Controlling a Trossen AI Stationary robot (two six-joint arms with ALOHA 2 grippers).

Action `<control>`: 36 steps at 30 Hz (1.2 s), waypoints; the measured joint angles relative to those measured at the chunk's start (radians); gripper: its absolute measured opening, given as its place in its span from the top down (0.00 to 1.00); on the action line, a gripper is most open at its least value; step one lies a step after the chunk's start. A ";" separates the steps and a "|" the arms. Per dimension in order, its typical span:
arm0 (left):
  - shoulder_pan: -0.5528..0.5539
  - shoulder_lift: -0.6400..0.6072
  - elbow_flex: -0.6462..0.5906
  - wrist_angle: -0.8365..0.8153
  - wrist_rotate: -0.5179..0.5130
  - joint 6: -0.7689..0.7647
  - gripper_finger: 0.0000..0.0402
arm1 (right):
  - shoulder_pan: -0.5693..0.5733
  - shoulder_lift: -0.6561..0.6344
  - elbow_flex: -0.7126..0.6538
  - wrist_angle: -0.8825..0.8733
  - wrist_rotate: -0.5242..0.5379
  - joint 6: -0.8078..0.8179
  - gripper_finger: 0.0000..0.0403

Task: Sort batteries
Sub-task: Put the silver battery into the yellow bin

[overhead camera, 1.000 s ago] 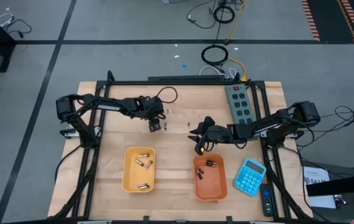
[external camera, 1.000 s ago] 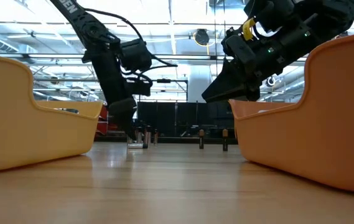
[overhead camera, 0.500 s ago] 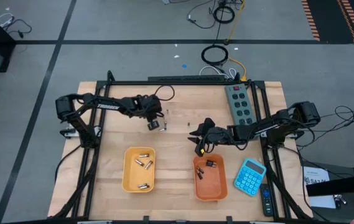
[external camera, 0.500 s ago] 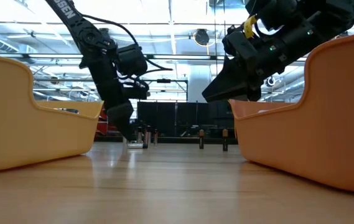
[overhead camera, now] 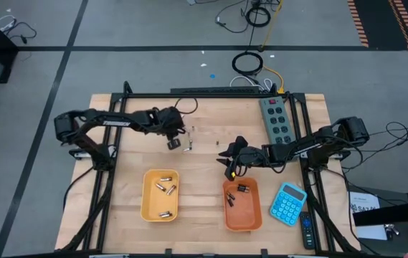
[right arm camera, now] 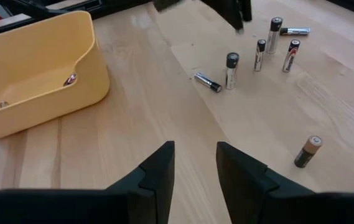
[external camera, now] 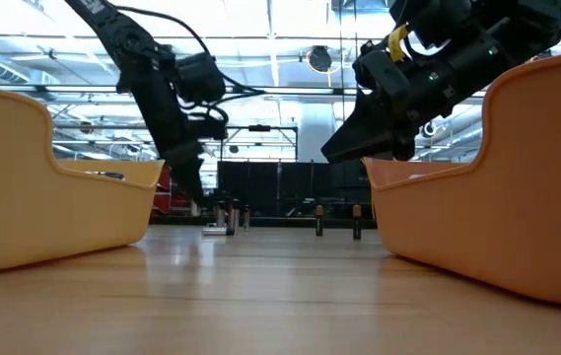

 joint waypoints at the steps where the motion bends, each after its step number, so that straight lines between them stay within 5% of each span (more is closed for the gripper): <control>1: 0.000 -0.016 0.000 -0.015 0.008 0.006 0.87 | 0.000 0.000 0.000 -0.003 0.000 0.000 0.73; 15: -0.078 -0.224 0.001 -0.152 0.054 0.013 0.87 | -0.003 0.000 0.000 -0.017 -0.001 -0.007 0.73; 19: -0.126 -0.297 0.002 -0.268 0.215 -0.049 0.87 | -0.003 0.000 0.000 -0.017 -0.003 -0.006 0.73; 25: -0.309 -0.368 0.002 -0.369 0.439 -0.142 0.87 | -0.009 0.000 0.000 -0.017 -0.005 -0.008 0.73; 36: -0.588 -0.268 -0.031 -0.297 0.402 -0.249 0.87 | -0.016 0.000 0.000 -0.007 -0.005 -0.008 0.73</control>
